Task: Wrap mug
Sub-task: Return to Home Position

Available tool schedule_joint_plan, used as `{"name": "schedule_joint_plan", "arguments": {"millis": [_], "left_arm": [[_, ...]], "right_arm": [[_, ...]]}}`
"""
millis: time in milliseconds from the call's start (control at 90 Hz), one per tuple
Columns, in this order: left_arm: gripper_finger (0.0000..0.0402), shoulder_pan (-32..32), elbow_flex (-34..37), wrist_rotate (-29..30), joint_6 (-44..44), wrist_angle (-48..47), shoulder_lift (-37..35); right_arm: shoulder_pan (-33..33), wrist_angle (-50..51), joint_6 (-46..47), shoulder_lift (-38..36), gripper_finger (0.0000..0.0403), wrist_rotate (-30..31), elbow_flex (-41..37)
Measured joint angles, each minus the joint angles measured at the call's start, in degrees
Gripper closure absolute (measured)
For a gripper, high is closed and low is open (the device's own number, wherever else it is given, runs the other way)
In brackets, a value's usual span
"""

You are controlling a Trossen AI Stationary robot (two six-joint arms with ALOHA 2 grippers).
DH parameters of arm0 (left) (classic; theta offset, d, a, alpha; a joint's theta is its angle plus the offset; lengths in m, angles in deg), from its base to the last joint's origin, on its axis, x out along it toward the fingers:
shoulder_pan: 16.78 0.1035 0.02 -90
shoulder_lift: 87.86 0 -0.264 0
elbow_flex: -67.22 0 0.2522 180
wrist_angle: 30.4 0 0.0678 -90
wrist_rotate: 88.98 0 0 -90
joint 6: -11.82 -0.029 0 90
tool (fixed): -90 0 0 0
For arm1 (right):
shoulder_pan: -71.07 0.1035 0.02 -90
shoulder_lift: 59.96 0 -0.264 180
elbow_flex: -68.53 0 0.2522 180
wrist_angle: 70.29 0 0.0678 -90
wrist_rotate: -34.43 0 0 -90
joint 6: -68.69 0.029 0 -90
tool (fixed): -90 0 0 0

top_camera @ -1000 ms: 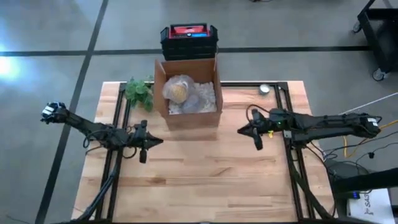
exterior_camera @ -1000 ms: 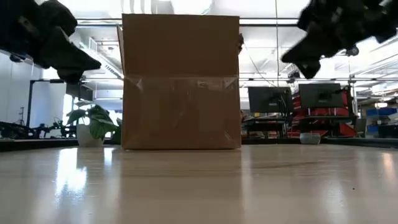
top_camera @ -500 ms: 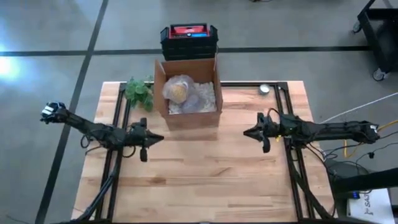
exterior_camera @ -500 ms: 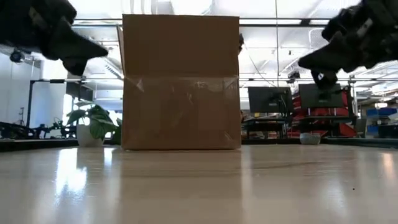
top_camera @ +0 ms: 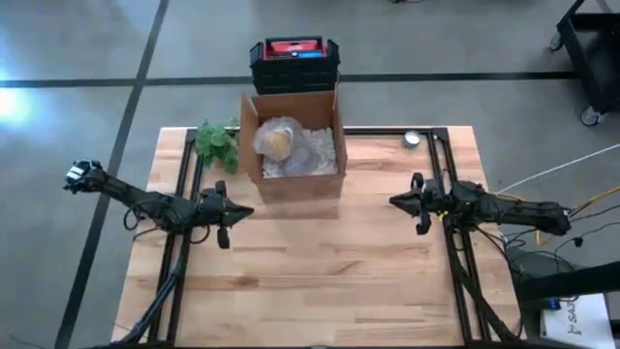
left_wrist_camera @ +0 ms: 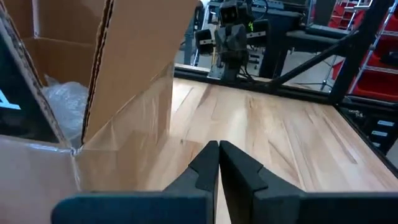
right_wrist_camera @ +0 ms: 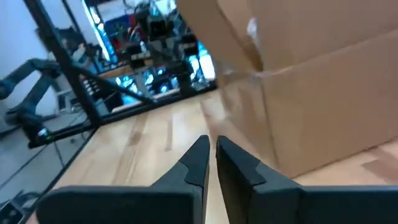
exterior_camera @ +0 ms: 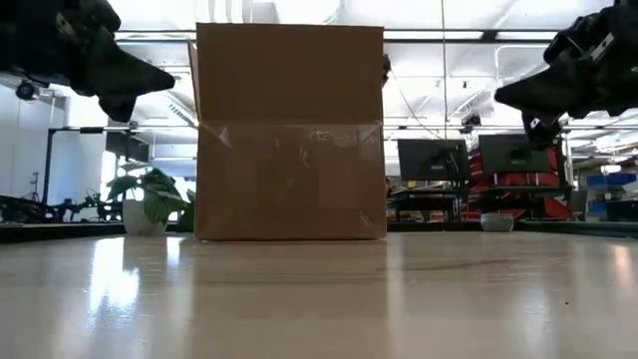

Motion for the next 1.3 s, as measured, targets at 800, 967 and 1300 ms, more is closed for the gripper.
{"name": "schedule_joint_plan", "arguments": {"millis": [800,967,1300], "left_arm": [[0.0402,0.0,0.2,0.3,-1.5,0.8,2.6],[0.0402,0.0,0.2,0.3,-2.9,3.2,3.8],[0.0402,0.0,0.1,-10.3,-7.4,8.1,2.0]], "right_arm": [[0.0,2.1,-4.7,1.9,0.0389,2.7,-0.1],[0.0,2.1,-4.7,2.0,0.0389,2.7,-0.1],[0.0,2.1,-4.7,1.9,0.0389,2.7,-0.1]]}}
